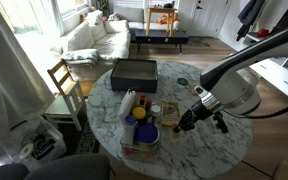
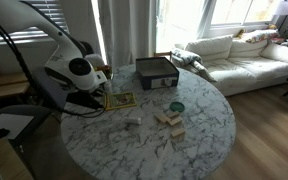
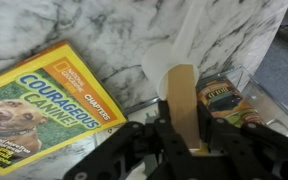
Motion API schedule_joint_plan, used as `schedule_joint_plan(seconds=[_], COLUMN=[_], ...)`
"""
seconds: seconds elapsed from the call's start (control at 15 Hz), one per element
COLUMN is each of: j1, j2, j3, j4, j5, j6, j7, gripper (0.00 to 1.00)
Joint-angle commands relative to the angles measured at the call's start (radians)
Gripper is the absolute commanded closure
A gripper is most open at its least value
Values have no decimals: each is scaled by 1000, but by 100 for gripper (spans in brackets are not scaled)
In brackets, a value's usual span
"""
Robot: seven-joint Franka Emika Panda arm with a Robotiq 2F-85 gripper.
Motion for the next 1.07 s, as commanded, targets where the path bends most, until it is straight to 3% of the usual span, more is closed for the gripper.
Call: schedule_joint_plan(seconds=[0.0,0.6,0.67,0.73,0.87,1.0], j1=[1,25,26,26,24,22], j2=[5,28,28,29,23,18], j3=[14,33,35,37,40,41], j4=[-7,-2,-2,-1,-1,-2], j5=[77,178,190,200,220,238], j6=[14,109,120,126,124,116], j7=[-65,-135,-140,-147,-164,-183], gripper=[93,93,83,46,38,23])
